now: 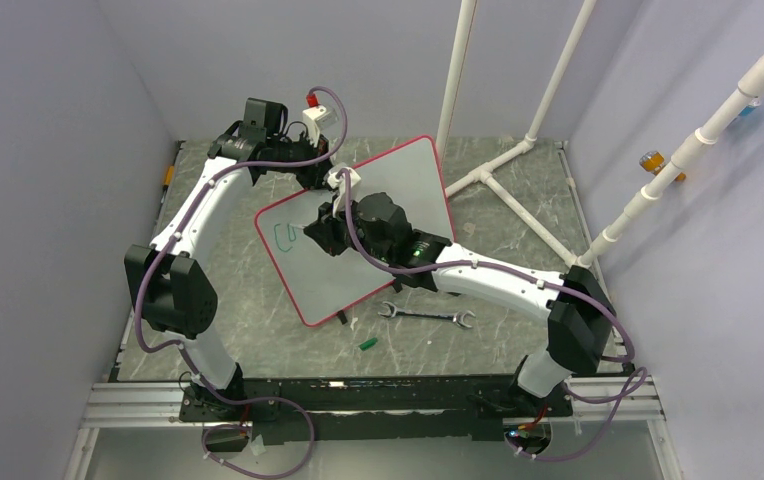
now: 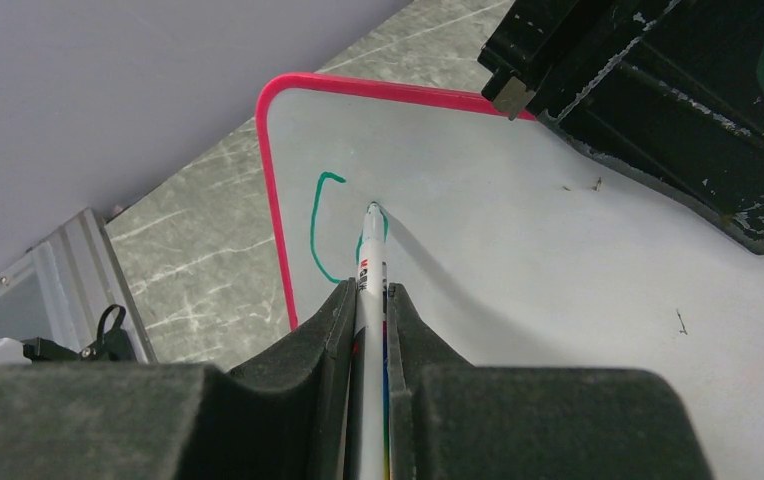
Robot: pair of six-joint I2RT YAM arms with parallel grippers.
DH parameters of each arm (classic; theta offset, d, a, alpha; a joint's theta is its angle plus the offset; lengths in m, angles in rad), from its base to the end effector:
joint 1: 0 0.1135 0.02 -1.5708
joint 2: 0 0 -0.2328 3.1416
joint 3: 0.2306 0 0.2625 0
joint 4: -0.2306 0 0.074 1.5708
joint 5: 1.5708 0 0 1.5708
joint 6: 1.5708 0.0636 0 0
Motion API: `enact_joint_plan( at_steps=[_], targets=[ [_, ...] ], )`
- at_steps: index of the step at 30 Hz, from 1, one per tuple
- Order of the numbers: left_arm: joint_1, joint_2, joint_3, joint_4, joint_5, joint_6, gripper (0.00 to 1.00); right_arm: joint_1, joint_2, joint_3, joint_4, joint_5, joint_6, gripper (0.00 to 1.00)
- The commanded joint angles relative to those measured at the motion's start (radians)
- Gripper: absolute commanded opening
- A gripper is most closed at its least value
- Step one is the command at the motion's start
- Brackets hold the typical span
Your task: Write a sentence on the whiteboard
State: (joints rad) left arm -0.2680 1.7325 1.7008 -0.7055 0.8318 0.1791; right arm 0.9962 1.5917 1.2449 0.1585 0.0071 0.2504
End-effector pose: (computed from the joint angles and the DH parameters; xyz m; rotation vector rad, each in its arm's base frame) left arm 0.3745 -0.1516 0.3166 0.8919 2.0153 -0.9969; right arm 0.2291 0.3529 0.2901 -0.6681 1.7228 0.8871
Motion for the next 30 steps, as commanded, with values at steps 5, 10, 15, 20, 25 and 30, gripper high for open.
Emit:
enact_joint_plan(
  at_steps=[5, 10, 15, 20, 25, 30],
  targets=[
    [-0.025, -0.001, -0.018, -0.038, -0.077, 0.114, 0.00, -0.015, -0.030, -0.010, -0.011, -0.001, -0.017, 0.00],
    [-0.025, -0.004, -0.019, -0.037, -0.080, 0.112, 0.00, -0.018, -0.071, -0.041, 0.012, -0.027, -0.010, 0.00],
    [-0.026, -0.006, -0.018, -0.039, -0.080, 0.110, 0.00, -0.025, -0.085, -0.053, 0.028, -0.036, -0.007, 0.00],
    [-0.027, -0.009, -0.020, -0.037, -0.079, 0.108, 0.00, -0.038, -0.091, -0.055, 0.044, -0.040, 0.001, 0.00],
    [-0.027, -0.008, -0.021, -0.036, -0.081, 0.108, 0.00, -0.050, -0.080, -0.042, 0.046, -0.049, 0.004, 0.00],
    [-0.028, -0.008, -0.021, -0.037, -0.082, 0.109, 0.00, -0.054, -0.061, -0.022, 0.053, -0.061, 0.004, 0.00]
  ],
)
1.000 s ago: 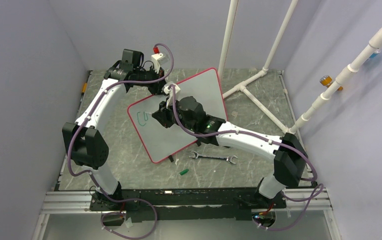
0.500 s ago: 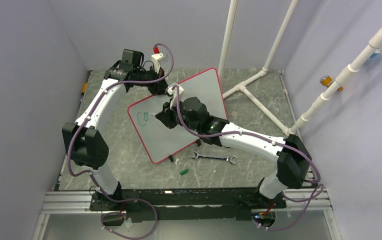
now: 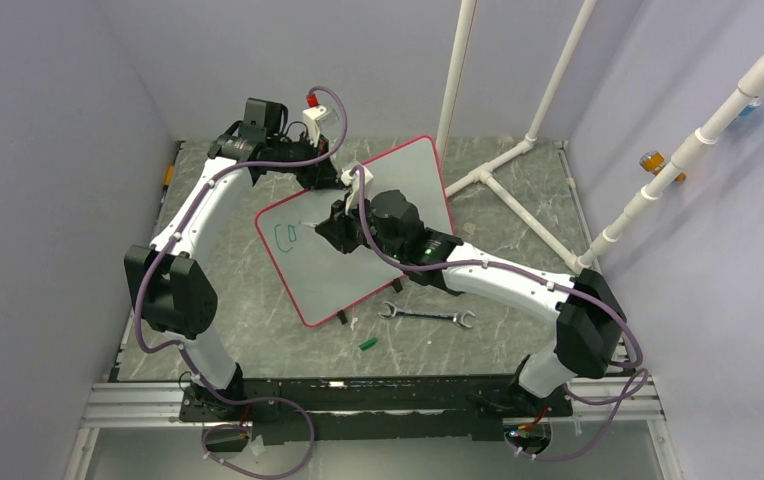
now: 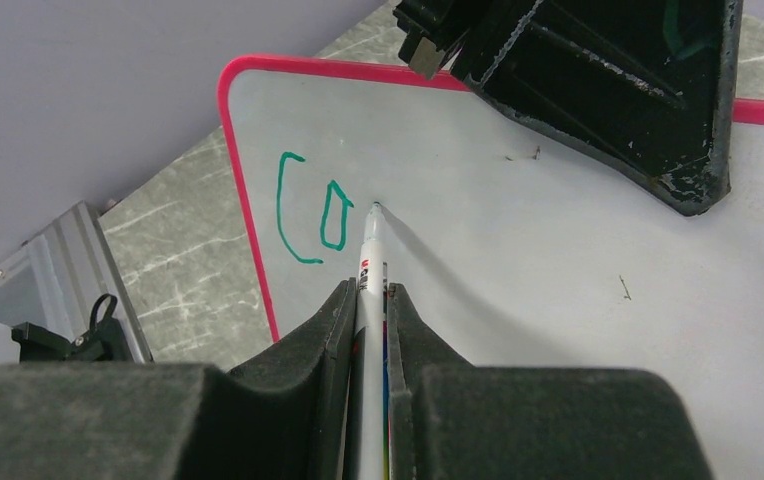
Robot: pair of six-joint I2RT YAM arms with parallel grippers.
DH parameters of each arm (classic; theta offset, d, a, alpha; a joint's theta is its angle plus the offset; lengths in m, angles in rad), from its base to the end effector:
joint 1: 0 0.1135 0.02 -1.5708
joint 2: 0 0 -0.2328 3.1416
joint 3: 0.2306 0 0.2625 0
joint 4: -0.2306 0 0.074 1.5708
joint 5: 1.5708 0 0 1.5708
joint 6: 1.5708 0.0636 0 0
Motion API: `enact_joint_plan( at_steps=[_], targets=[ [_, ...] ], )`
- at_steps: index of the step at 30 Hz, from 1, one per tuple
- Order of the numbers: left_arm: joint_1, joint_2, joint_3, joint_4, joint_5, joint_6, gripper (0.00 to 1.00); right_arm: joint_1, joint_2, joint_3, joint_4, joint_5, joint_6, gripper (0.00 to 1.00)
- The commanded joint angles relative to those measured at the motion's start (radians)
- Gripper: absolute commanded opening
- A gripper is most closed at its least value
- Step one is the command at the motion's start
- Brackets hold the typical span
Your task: Write a sentence on the whiteboard
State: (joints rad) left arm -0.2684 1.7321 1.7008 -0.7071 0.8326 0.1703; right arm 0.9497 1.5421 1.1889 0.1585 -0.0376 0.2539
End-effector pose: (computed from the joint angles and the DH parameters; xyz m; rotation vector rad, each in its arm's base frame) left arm 0.3742 -0.1517 0.3166 0.8843 2.0216 -1.0033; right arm 0.2360 0.3338 0.2875 -0.6596 1.7347 0.8923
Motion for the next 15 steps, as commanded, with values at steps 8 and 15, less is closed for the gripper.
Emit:
enact_joint_plan(
  at_steps=[8, 15],
  targets=[
    [-0.029, -0.008, -0.020, -0.036, -0.082, 0.120, 0.00, -0.010, 0.007, 0.041, 0.050, -0.016, -0.001, 0.00],
    [-0.029, -0.008, -0.017, -0.037, -0.085, 0.121, 0.00, -0.014, 0.000, -0.005, 0.047, -0.013, 0.007, 0.00]
  ],
)
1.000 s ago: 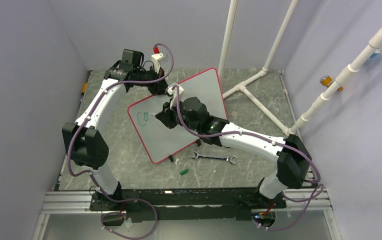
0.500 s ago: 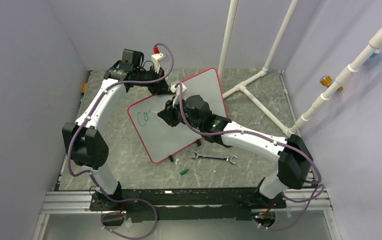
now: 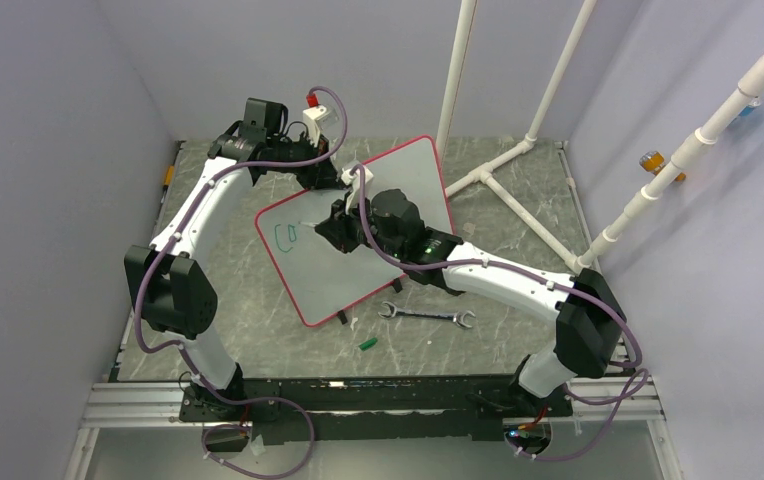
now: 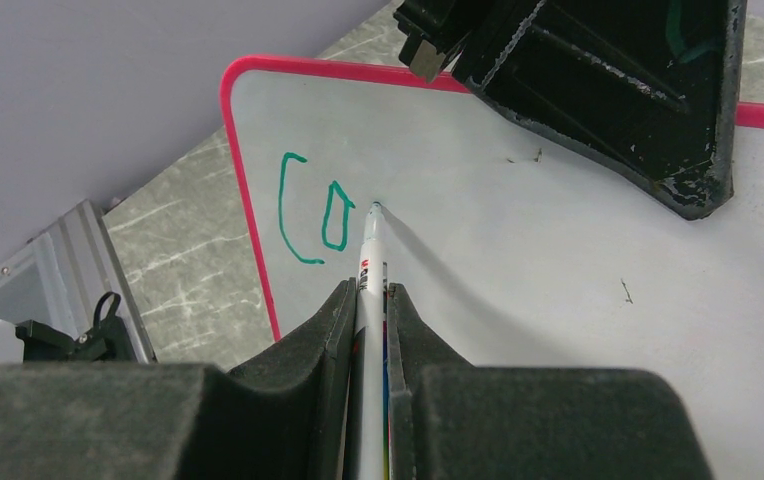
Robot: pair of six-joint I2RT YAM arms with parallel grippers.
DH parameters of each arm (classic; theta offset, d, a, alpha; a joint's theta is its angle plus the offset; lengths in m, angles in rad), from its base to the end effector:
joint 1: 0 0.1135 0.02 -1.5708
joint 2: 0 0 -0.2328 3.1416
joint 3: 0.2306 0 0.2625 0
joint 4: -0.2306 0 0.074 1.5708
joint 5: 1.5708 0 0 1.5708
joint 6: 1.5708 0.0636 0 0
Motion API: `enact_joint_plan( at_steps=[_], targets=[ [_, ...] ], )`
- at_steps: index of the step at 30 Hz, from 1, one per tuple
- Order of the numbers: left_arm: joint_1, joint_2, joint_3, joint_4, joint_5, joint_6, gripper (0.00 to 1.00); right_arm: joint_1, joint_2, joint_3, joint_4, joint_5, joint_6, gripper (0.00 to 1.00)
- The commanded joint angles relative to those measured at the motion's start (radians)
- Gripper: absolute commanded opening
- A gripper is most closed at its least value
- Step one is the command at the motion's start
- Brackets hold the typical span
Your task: Write a sentence on the whiteboard
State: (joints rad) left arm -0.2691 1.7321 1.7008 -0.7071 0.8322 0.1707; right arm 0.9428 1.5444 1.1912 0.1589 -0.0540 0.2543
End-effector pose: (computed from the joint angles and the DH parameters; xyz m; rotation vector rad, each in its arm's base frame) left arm 0.3741 -0.1520 0.3166 0.8853 2.0214 -1.0030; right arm 0.2377 0.3332 0.2876 -0.6655 1.7340 0.9018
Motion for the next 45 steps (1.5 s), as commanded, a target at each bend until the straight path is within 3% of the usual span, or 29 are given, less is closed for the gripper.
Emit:
enact_joint_plan(
  at_steps=[1, 12, 35, 45],
  targets=[
    [-0.028, -0.008, -0.015, -0.037, -0.084, 0.121, 0.00, -0.006, -0.006, -0.018, 0.046, 0.003, 0.008, 0.00],
    [-0.028, -0.007, -0.013, -0.037, -0.080, 0.119, 0.00, -0.007, -0.048, -0.110, 0.045, 0.025, 0.031, 0.00],
    [-0.029, -0.012, -0.025, -0.031, -0.084, 0.119, 0.00, -0.048, -0.001, 0.036, 0.012, 0.059, 0.025, 0.00],
    [-0.028, -0.011, -0.027, -0.026, -0.081, 0.118, 0.00, -0.048, -0.007, 0.003, 0.023, 0.033, 0.048, 0.00]
  ],
)
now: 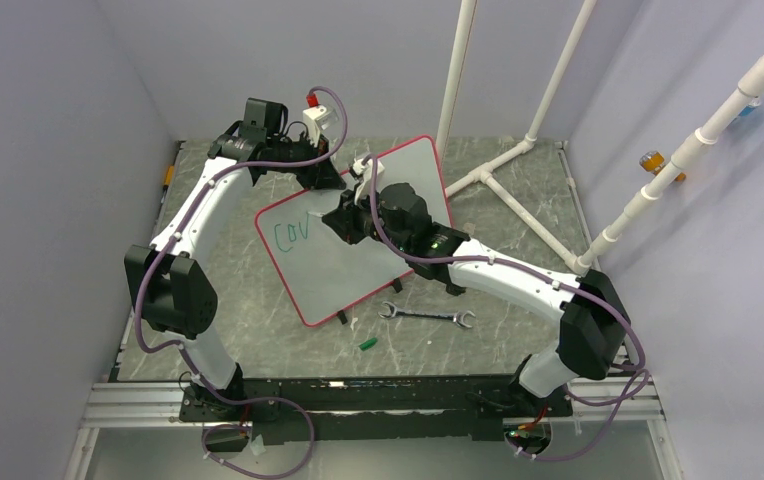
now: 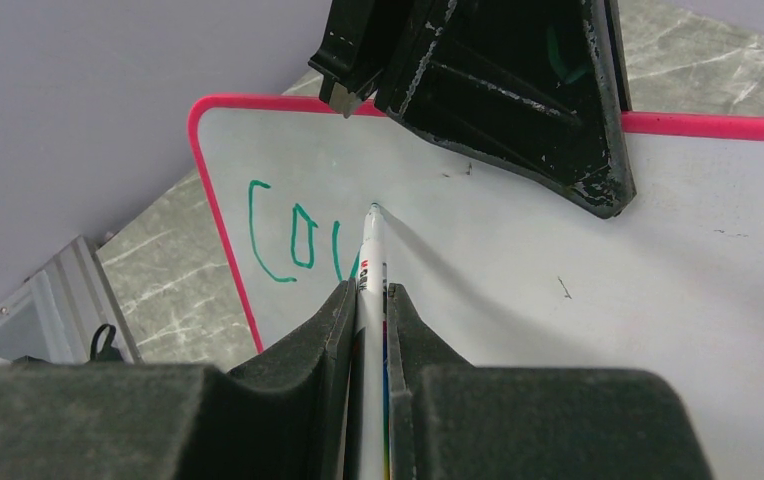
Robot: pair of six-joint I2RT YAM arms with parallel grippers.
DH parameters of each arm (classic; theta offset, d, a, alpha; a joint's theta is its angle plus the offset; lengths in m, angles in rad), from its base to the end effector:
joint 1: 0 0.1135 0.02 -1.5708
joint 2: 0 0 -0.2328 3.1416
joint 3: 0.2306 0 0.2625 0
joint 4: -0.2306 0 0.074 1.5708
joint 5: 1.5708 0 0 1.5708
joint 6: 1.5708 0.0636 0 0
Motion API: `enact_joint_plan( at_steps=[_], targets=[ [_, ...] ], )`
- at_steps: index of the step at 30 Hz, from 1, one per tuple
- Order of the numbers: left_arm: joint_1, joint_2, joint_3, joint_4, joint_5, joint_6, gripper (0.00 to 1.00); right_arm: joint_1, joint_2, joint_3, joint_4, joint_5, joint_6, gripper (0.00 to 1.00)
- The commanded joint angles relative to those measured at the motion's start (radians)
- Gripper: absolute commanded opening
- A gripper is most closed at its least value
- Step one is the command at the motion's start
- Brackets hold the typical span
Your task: Write a sentence on the whiteboard
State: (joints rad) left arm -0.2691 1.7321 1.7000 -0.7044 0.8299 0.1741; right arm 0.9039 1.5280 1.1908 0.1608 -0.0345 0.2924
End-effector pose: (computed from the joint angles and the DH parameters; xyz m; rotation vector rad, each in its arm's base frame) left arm 0.3744 -0.1519 0.3165 0.8879 2.0184 -0.9979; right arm 0.2497 0.3207 0.2940 -0.5777 1.7423 0.8917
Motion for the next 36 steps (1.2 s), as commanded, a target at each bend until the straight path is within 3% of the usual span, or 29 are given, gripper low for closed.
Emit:
enact_joint_plan(
  at_steps=[1, 25, 36],
  targets=[
    [-0.029, -0.011, -0.026, -0.028, -0.081, 0.114, 0.00, -0.010, 0.010, -0.003, 0.024, 0.011, 0.016, 0.00],
    [-0.028, -0.017, -0.022, -0.026, -0.094, 0.109, 0.00, -0.009, -0.023, -0.115, 0.041, 0.006, 0.058, 0.00],
    [-0.028, -0.011, -0.016, -0.029, -0.102, 0.108, 0.00, -0.008, -0.057, -0.084, -0.030, 0.017, 0.030, 0.00]
  ],
)
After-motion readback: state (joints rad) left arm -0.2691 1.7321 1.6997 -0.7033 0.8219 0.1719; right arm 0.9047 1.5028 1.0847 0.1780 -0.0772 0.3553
